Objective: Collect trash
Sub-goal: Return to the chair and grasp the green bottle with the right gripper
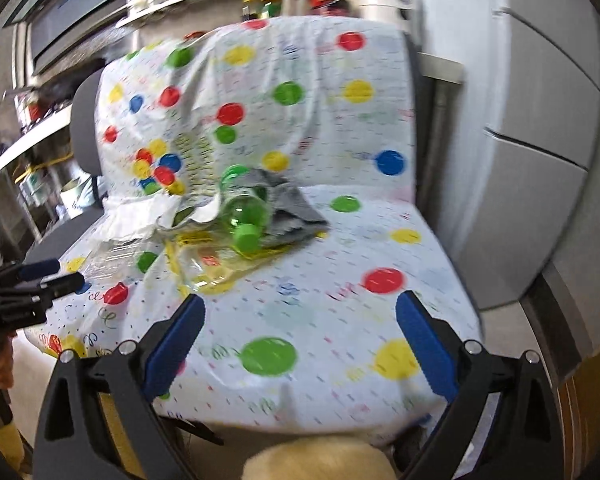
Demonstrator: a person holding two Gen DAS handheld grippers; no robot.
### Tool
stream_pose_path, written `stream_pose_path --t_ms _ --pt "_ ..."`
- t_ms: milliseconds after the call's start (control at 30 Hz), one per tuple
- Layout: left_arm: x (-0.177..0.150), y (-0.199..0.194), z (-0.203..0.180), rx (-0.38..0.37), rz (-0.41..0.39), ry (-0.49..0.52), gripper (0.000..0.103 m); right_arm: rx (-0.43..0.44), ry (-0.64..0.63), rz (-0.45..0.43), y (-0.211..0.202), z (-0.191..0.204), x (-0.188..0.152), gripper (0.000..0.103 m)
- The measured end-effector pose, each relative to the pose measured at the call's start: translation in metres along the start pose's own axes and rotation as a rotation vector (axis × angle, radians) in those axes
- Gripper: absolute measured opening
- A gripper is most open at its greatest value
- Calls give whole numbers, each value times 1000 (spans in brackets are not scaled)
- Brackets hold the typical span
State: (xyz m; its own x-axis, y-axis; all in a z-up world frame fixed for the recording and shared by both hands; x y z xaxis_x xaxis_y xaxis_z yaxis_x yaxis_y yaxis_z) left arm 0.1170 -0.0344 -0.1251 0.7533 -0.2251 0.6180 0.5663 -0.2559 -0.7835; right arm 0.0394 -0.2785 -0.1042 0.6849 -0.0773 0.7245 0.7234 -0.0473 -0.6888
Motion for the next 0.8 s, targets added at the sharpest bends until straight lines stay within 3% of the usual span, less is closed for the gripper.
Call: stream_pose_path --t_ms 467,567,633,800 --pt "25 33 55 104 31 -94 77 56 -108 44 85 38 42 94" --pt "29 41 52 102 41 -80 77 30 -128 30 99 39 55 82" --pt "34 45 49 101 40 -68 77 48 -118 48 114 37 67 65" --pt "47 56 46 99 40 -62 77 93 -112 108 151 37 84 65"
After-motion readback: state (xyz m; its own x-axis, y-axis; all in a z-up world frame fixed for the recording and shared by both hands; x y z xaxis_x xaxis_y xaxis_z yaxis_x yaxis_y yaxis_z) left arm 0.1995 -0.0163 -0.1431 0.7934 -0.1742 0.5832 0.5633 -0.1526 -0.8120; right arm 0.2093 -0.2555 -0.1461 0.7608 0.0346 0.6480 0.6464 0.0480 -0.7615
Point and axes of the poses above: each gripper's, at about its wrist camera, not at the fingertips, and y roughly the way its jaws point, z to its left, x to its top, the point moved 3 cm from there along y, roughly the way its jaws point, and after that the axes turned 5 degrees about z, right-handed, at the moved point
